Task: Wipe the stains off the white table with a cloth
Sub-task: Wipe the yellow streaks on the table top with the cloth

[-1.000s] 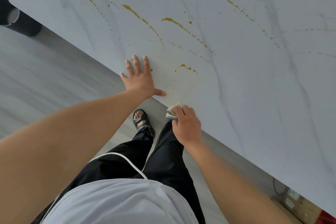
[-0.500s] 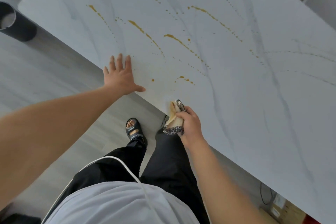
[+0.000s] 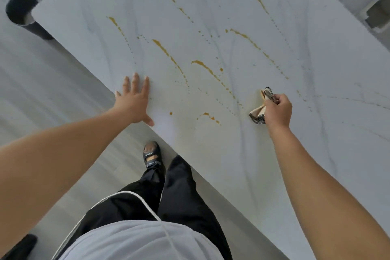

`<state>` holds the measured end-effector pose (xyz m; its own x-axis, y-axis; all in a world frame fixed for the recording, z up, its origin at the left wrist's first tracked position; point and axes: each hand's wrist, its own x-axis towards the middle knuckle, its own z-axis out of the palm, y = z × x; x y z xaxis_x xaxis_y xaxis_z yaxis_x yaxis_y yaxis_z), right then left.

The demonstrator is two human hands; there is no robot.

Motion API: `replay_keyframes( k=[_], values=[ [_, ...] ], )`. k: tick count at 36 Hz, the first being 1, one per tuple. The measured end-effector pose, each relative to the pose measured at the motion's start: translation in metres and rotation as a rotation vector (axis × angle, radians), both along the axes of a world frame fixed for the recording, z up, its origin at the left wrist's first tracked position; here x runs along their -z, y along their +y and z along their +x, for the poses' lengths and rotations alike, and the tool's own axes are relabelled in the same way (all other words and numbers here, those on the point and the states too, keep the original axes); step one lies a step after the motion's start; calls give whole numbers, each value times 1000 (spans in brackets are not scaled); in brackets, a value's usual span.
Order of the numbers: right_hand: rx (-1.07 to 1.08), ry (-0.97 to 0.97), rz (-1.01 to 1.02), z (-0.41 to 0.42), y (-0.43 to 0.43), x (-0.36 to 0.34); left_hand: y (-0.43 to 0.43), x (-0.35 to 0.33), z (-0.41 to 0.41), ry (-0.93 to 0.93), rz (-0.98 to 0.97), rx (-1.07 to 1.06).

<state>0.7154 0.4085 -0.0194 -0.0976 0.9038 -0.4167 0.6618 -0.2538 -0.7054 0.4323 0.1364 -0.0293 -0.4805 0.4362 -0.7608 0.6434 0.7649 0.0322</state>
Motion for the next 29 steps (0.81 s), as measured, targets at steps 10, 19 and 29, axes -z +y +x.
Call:
replay_keyframes(
  k=[10,19,29],
  values=[
    [-618,-377,351,-36,80,41,6,2,0,7,-43,-28],
    [-693,-373,432,-35,49,60,13,1,0,2,-85,-46],
    [-877,-289,494,-12,16,66,13,0,-1,-15,-106,-31]
  ],
)
